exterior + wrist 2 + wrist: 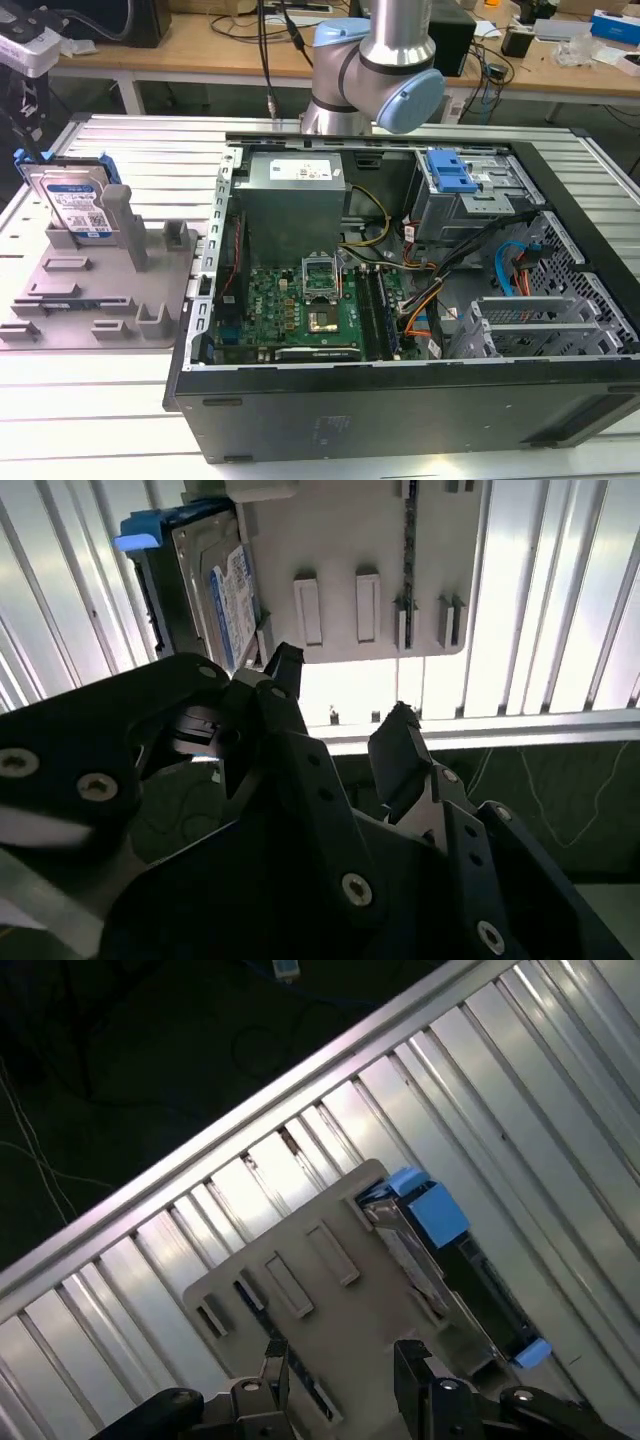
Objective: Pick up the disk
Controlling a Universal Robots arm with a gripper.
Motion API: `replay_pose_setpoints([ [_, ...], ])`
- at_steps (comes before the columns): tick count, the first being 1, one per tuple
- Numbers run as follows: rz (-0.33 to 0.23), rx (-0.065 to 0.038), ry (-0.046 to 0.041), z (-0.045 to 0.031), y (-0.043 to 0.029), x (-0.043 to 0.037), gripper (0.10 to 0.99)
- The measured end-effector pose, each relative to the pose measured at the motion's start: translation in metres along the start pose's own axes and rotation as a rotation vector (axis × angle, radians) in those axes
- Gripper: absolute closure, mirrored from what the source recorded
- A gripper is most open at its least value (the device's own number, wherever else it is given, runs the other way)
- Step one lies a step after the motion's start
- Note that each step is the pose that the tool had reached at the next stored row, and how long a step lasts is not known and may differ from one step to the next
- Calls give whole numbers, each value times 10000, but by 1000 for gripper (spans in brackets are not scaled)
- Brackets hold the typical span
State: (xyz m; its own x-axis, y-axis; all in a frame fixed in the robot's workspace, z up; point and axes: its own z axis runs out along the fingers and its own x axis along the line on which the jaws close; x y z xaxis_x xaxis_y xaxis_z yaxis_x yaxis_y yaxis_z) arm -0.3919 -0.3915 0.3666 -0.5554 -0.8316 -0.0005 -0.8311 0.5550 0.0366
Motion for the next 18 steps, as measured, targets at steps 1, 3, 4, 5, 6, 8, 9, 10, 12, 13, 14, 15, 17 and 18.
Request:
replay_pose_setpoints([
  [1,-332,2,14,2,0,0,545],
  [3,-1121,8,52,6,0,0,545],
  [4,-1302,9,61,7,-1,0,545],
  [5,-1476,11,72,8,0,0,545],
  [6,-1748,15,88,10,-1,0,545],
  [8,-2390,24,128,17,-1,0,545],
  [9,-2705,29,147,20,-1,0,545],
  [10,-2966,34,165,24,-1,0,545],
  [12,-3658,47,214,33,-1,0,545],
  [13,-4072,55,245,40,-2,0,545],
  [14,-4305,59,260,44,-2,0,545],
  [15,-4501,63,273,47,-3,0,545],
  [17,-5131,71,304,57,-5,-2,545],
  [18,-5294,72,312,56,-6,-2,545],
])
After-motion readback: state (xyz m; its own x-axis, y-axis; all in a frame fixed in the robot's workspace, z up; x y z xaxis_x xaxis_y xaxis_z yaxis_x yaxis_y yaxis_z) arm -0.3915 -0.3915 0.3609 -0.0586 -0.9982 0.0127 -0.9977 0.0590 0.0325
